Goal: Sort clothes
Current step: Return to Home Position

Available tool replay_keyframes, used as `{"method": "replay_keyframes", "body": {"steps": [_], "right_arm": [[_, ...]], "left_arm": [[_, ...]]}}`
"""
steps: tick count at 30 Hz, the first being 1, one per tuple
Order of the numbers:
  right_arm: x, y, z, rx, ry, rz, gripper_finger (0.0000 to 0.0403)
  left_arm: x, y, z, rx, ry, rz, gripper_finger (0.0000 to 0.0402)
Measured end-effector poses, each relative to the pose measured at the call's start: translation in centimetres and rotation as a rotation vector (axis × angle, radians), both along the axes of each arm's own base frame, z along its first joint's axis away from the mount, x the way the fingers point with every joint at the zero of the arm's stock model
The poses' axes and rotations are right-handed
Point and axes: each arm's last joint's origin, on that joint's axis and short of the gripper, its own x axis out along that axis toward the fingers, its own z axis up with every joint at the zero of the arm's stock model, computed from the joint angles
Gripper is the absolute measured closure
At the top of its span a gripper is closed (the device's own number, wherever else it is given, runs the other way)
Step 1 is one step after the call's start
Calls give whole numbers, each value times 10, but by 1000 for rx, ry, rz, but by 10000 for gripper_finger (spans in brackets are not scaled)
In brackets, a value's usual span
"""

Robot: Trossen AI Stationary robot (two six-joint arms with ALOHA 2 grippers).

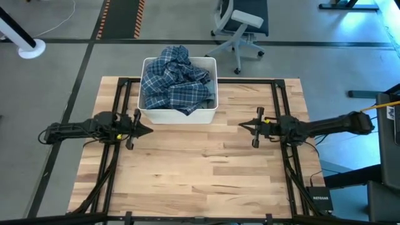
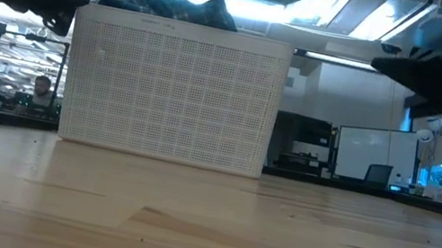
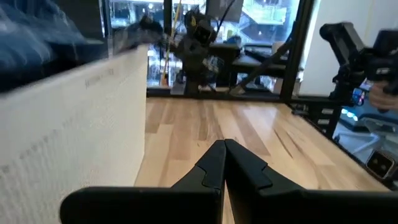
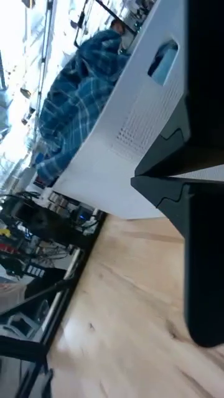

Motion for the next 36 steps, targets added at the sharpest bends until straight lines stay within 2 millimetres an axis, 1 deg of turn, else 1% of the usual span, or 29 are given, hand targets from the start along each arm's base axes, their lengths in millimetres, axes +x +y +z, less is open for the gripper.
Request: {"method": "replay_keyframes", "body": {"steps": [2,9,15,18,20,21,24,27,36], "right_arm": [[-4,0,1,-3,1,-8,376],[-16,-1,-5,-2,86,-29,375],[-26,-1,-1,-30,48,-34,375],[-30,-1,4,-75,-4,-37,375],[-32,-1,6,-90,-26,-39,375],[-32,-1,6,-92,-25,-40,375],[-34,-2,1,-84,18,-60,375],[-36,-4,-4,-63,68,-120,375],[-39,-4,0,-68,22,-132,375]], "left_arm": [[0,0,-2,-2,16,1,399],[0,0,-3,-28,29,2,399],[0,0,-1,-27,10,13,399],[2,1,-2,-25,-64,14,399],[4,1,-7,-38,-86,13,399],[4,1,-9,-51,-61,16,399],[4,1,-10,-52,-50,36,399],[4,3,-11,-29,-45,83,399],[5,3,-12,-57,-35,99,399]]}}
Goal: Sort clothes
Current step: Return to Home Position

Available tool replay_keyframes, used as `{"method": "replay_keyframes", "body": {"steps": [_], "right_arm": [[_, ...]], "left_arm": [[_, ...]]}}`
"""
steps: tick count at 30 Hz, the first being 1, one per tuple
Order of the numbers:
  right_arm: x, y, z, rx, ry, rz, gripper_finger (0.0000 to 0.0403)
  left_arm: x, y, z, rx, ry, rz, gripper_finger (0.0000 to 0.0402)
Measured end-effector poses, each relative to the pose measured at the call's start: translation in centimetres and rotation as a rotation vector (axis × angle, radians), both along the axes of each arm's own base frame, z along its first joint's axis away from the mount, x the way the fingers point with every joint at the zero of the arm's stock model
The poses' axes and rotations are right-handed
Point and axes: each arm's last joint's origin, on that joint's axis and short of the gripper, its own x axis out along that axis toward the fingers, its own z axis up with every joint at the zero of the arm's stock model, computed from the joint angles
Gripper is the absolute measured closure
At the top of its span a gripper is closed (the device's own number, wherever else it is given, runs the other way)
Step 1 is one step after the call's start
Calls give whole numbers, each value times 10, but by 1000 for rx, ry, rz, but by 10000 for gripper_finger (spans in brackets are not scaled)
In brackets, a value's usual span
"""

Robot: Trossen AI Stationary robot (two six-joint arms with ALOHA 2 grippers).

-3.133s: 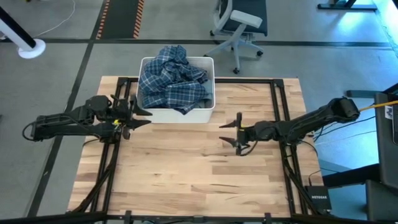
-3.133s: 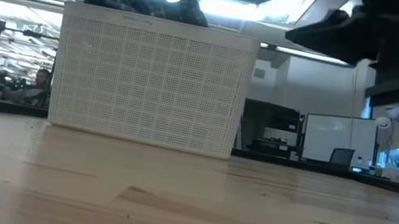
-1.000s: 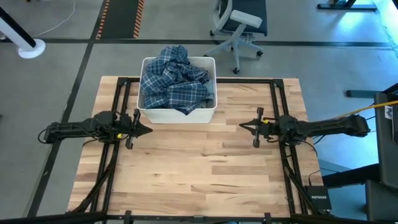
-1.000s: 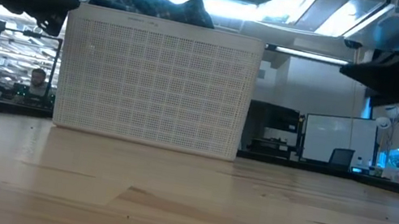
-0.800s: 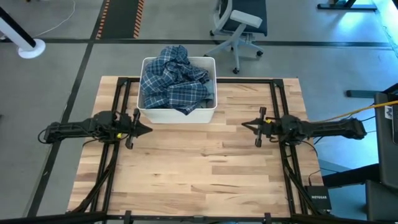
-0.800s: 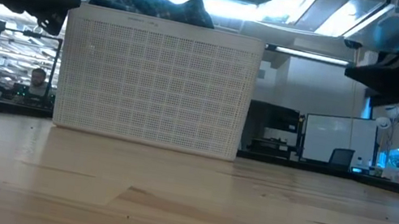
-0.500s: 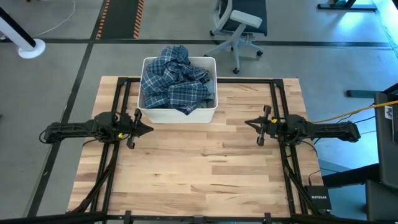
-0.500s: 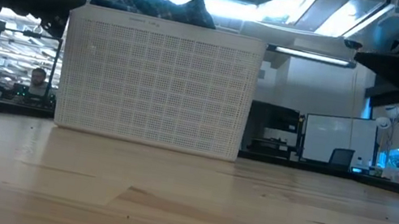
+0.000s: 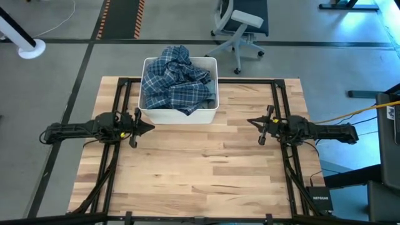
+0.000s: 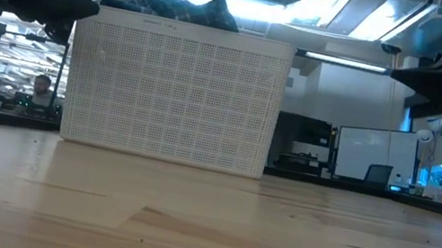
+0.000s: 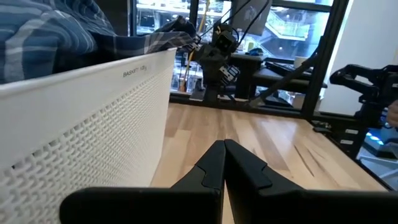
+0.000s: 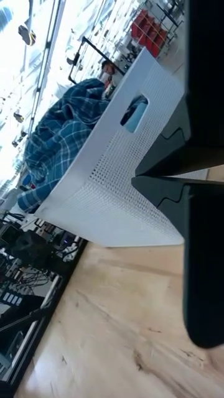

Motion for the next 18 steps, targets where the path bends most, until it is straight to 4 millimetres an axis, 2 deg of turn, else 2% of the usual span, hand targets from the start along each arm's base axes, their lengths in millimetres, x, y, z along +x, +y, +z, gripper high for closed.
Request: {"method": "replay_keyframes", "body": {"steps": [18], "right_arm": [[1,0,-1,-4,14,0,375]], "left_arm": [[0,0,0,7,1,0,399]]}}
